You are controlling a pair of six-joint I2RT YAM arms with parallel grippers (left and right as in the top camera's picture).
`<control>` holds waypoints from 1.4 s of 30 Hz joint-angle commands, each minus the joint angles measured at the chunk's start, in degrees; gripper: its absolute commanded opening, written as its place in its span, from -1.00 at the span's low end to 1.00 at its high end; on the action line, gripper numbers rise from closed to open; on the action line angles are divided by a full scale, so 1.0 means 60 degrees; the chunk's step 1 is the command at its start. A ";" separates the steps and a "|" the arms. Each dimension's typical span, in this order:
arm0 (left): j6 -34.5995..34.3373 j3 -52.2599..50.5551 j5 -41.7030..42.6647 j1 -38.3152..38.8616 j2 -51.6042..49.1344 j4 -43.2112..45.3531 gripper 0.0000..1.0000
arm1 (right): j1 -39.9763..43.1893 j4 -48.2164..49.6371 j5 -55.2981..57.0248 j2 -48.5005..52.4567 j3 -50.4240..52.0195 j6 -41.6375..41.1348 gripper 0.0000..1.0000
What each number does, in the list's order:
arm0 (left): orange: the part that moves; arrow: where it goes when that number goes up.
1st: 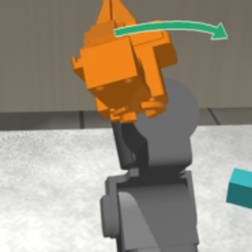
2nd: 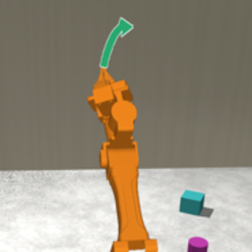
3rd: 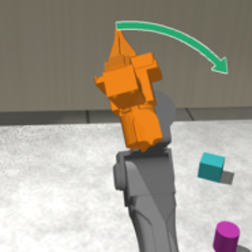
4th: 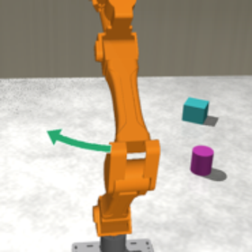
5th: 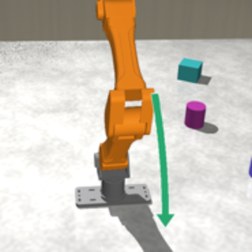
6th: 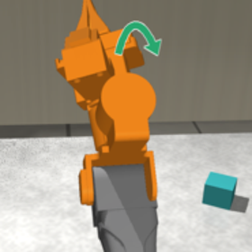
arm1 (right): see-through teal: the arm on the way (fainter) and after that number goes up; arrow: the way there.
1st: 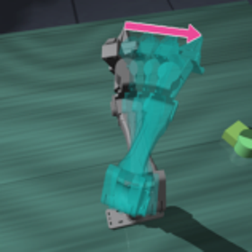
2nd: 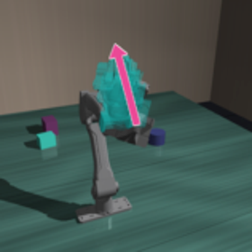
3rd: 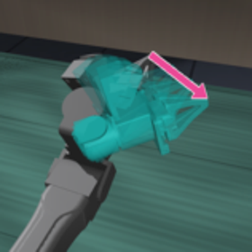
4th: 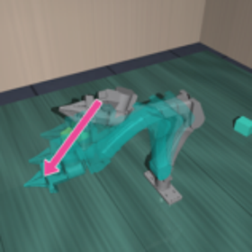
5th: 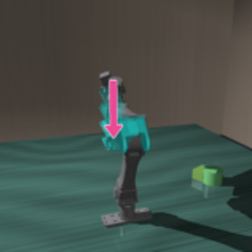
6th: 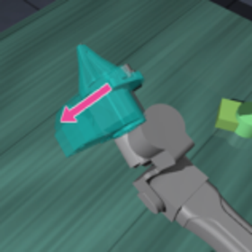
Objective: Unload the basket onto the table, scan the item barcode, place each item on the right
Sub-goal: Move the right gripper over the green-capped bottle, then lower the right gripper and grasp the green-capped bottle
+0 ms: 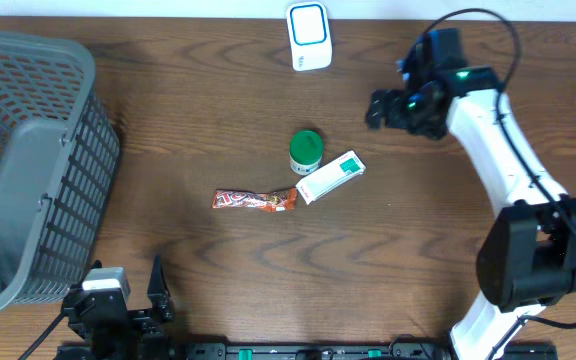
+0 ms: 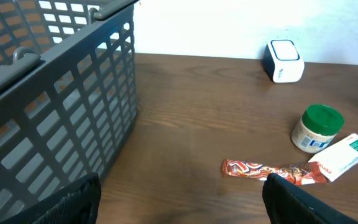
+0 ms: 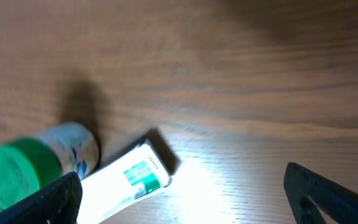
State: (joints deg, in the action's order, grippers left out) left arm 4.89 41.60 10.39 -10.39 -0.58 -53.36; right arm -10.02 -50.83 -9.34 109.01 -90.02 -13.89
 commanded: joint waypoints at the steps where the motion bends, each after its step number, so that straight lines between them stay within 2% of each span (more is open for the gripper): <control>1: -0.0007 0.0018 0.0058 0.0033 0.0058 0.0036 0.68 | -0.0590 0.0102 0.0583 -0.0022 0.0452 0.0452 0.99; 5: -0.0007 0.0018 0.0058 0.0033 0.0058 0.0036 0.67 | -0.1304 0.0284 0.0430 -0.0022 0.0834 0.1468 0.99; 9: -0.0007 0.0018 0.0058 0.0033 0.0058 0.0036 0.68 | -0.1898 0.0248 0.0084 -0.0026 0.0732 0.1370 0.98; 12: -0.0007 0.0018 0.0058 0.0033 0.0058 0.0036 0.68 | -0.2204 -0.0164 0.0080 -0.0026 0.0408 -0.0069 0.99; 13: -0.0007 0.0018 0.0058 0.0033 0.0058 0.0036 0.68 | -0.2317 -0.0528 0.0080 -0.0026 0.0124 -0.1082 0.98; 15: -0.0007 0.0018 0.0058 0.0033 0.0058 0.0036 0.68 | -0.2412 -0.0925 0.0080 -0.0026 -0.0226 -0.2259 0.99; 17: -0.0007 0.0018 0.0058 0.0033 0.0058 0.0036 0.68 | -0.2481 -0.1206 0.0080 -0.0026 -0.0572 -0.3020 0.99; 21: -0.0007 0.0018 0.0058 0.0033 0.0058 0.0036 0.68 | -0.2648 -0.0783 0.0080 -0.0022 -0.0696 -0.3905 0.97; 28: -0.0007 0.0018 0.0058 0.0033 0.0058 0.0036 0.68 | -0.3136 -0.0474 0.0397 0.0525 -0.0933 -0.5271 0.82; 34: -0.0007 0.0018 0.0058 0.0033 0.0058 0.0036 0.68 | -0.3665 -0.0510 0.0404 0.1585 -0.2044 -0.6317 0.97; 42: -0.0007 0.0018 0.0058 0.0033 0.0058 0.0036 0.68 | -0.3661 -0.1370 0.0718 0.2510 -0.2852 -0.7318 0.98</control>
State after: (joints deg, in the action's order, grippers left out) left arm 4.89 41.60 10.39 -10.39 -0.58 -53.36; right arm -32.45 -57.84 -6.98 122.98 -105.78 -53.52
